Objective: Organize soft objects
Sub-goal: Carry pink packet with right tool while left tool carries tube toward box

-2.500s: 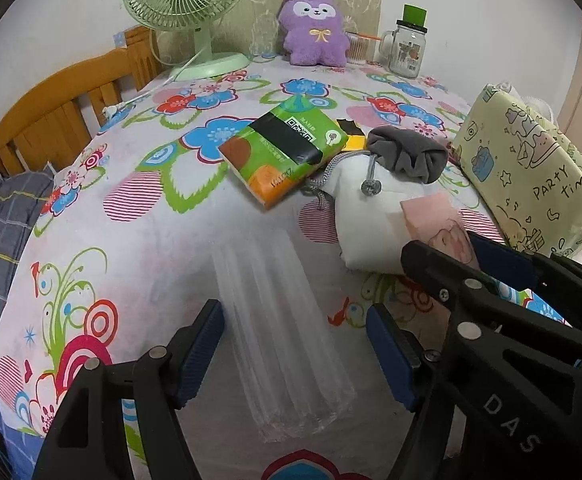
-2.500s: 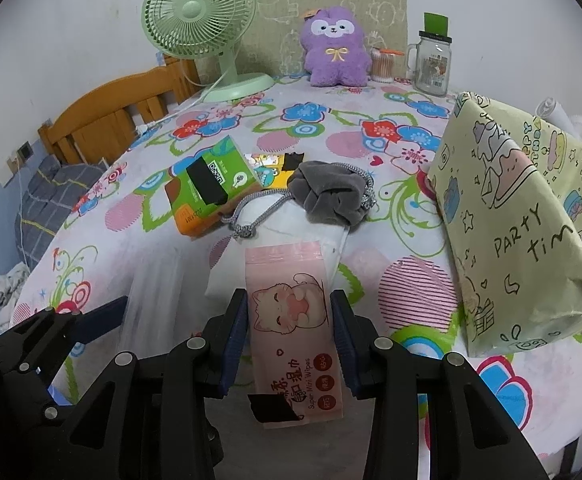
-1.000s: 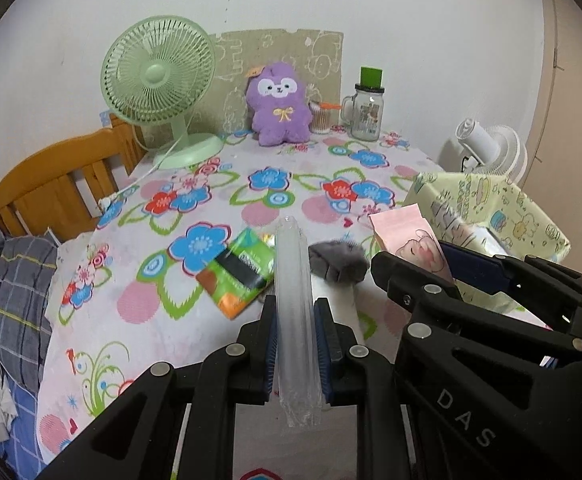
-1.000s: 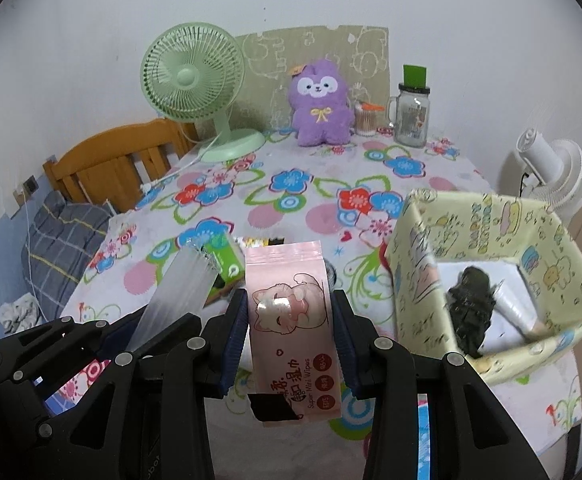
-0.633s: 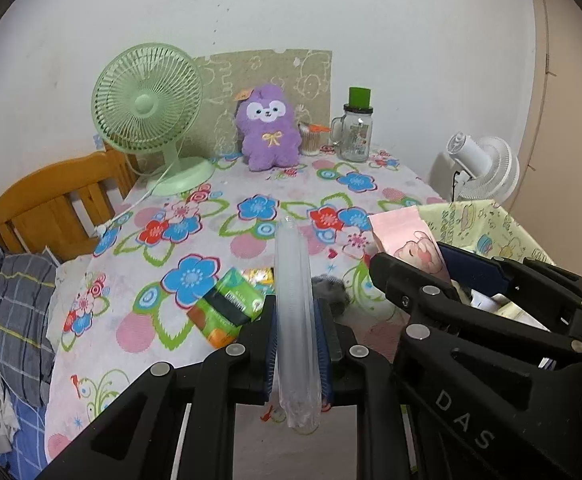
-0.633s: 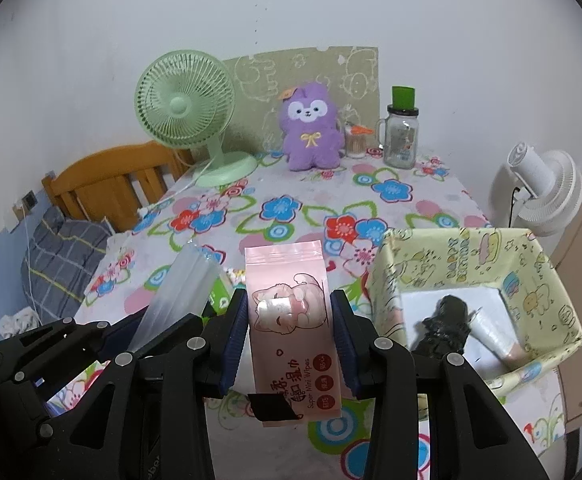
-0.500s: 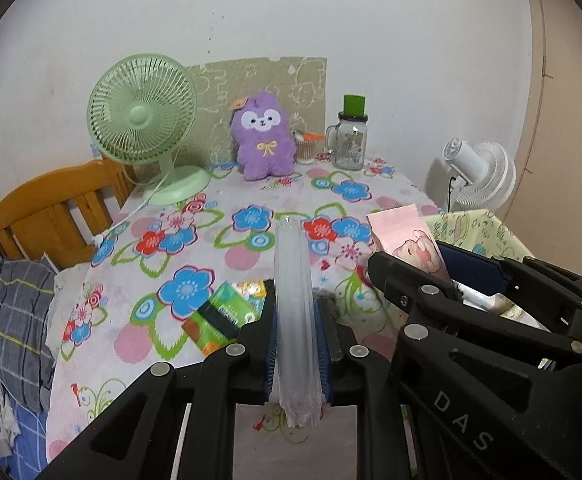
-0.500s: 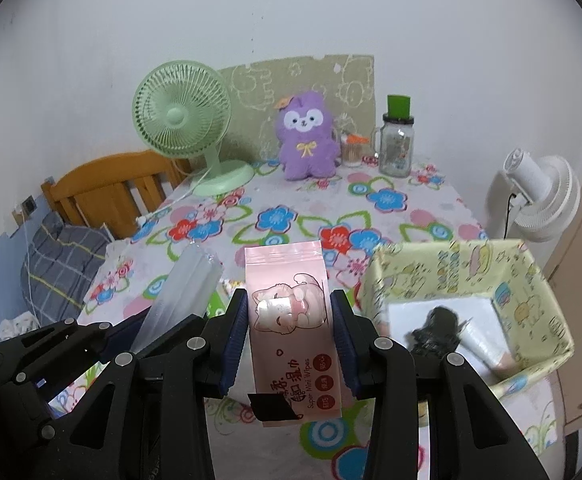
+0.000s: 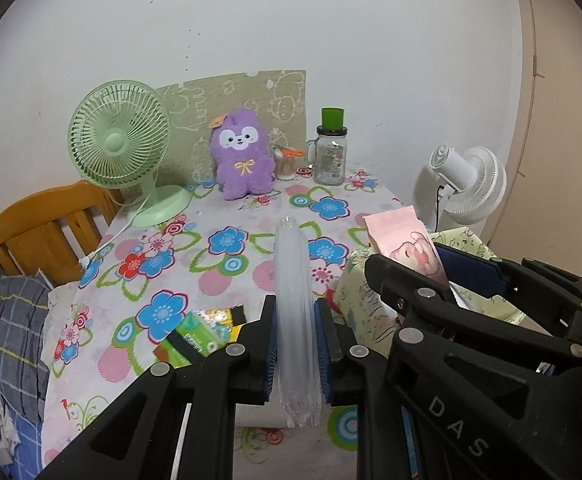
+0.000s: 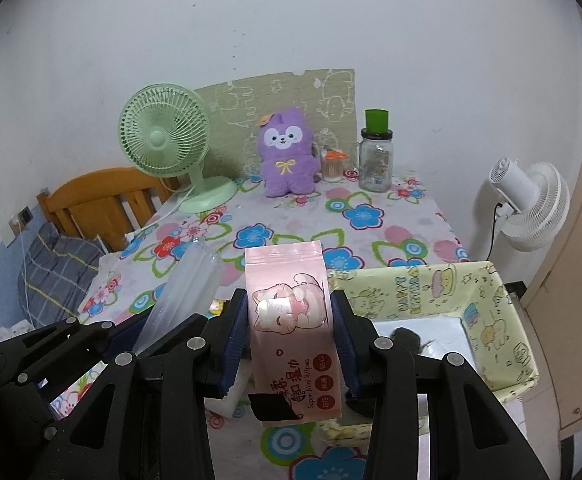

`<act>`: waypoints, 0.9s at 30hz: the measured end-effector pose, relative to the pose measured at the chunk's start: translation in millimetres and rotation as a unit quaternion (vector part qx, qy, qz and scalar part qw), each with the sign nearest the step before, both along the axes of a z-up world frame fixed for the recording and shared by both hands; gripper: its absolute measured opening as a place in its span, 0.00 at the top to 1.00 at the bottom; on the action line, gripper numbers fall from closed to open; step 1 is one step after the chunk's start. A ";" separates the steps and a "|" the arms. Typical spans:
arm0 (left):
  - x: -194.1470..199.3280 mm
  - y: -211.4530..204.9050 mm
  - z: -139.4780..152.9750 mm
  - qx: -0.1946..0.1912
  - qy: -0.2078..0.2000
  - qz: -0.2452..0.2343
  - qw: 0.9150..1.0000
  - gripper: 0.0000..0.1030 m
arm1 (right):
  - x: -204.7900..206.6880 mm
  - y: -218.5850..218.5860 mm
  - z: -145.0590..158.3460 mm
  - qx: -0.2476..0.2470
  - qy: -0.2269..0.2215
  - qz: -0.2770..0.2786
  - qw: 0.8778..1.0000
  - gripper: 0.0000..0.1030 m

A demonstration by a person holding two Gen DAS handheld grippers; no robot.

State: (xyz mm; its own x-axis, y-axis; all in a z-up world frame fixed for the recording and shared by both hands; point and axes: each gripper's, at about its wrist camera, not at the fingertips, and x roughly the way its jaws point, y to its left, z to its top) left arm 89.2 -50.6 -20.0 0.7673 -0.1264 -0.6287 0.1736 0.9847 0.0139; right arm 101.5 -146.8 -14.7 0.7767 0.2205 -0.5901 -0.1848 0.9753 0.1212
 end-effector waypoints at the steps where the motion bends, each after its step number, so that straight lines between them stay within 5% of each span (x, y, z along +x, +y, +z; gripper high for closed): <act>1: 0.9 -2.3 0.3 0.000 0.000 0.000 1.000 0.84 | 0.8 -3.6 0.4 0.001 0.000 -0.001 1.000 0.57; 27: 35.4 -88.2 -16.3 -0.009 0.010 -0.049 0.999 0.84 | 25.1 -92.0 -14.0 0.003 0.009 -0.064 0.998 0.56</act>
State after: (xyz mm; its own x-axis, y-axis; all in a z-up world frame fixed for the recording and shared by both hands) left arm 124.6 -138.8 -36.3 0.7377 -0.2115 -0.6412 0.2692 0.9631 -0.0080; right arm 126.6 -238.8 -28.7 0.7877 0.1238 -0.6035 -0.0573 0.9901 0.1283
